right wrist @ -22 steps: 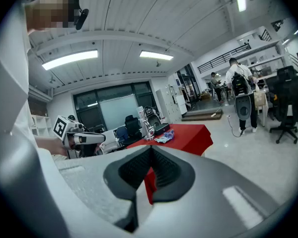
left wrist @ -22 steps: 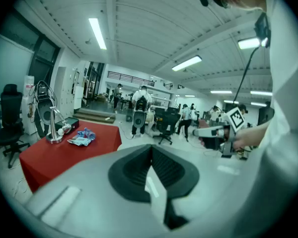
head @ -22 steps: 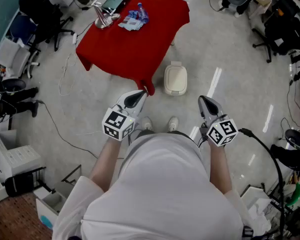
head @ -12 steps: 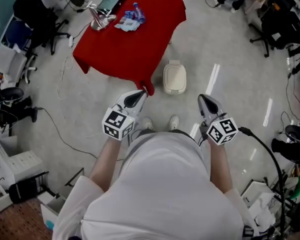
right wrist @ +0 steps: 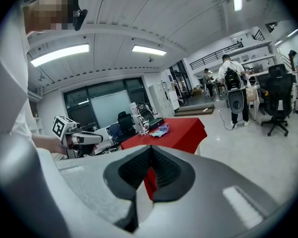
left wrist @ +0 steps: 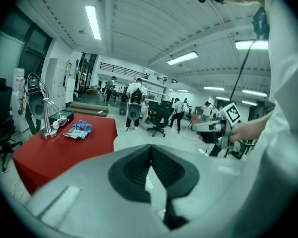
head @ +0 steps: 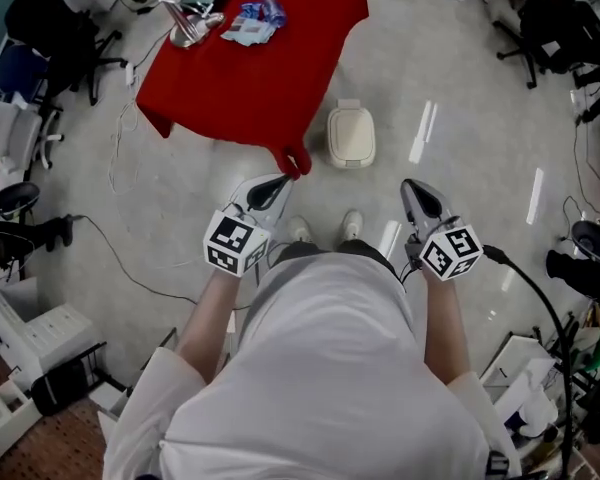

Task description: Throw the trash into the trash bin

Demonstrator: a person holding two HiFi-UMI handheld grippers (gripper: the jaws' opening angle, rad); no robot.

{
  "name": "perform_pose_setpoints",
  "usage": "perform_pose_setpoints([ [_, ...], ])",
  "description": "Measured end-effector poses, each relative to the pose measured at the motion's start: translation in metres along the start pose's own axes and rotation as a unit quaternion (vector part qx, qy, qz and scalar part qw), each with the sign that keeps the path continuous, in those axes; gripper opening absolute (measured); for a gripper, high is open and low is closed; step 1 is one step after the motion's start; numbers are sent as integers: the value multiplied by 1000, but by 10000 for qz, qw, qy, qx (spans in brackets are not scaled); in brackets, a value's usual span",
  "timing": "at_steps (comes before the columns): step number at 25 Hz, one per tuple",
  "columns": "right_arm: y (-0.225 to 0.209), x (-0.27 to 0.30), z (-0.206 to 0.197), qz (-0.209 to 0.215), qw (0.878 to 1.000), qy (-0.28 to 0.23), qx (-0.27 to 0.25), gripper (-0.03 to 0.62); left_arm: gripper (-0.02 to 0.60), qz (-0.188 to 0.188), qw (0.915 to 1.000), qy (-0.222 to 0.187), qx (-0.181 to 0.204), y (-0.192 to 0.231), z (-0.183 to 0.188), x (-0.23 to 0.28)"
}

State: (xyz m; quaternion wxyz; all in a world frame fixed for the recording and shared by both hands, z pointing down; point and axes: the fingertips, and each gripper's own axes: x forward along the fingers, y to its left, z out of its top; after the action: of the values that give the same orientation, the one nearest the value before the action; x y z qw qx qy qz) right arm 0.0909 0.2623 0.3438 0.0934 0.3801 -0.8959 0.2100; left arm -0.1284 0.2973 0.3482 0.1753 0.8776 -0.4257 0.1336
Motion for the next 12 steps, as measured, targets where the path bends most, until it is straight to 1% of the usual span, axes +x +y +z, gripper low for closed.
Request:
perform_pose_setpoints([
  [4, -1, 10, -18, -130, 9998, 98, 105, 2, 3, -111, 9998, 148, 55, 13, -16, -2],
  [7, -6, 12, -34, -317, 9991, 187, 202, 2, 3, -166, 9994, 283, 60, 19, -28, -1],
  [12, -25, 19, -57, -460, 9969, 459, 442, 2, 3, -75, 9993, 361, -31, 29, -33, 12],
])
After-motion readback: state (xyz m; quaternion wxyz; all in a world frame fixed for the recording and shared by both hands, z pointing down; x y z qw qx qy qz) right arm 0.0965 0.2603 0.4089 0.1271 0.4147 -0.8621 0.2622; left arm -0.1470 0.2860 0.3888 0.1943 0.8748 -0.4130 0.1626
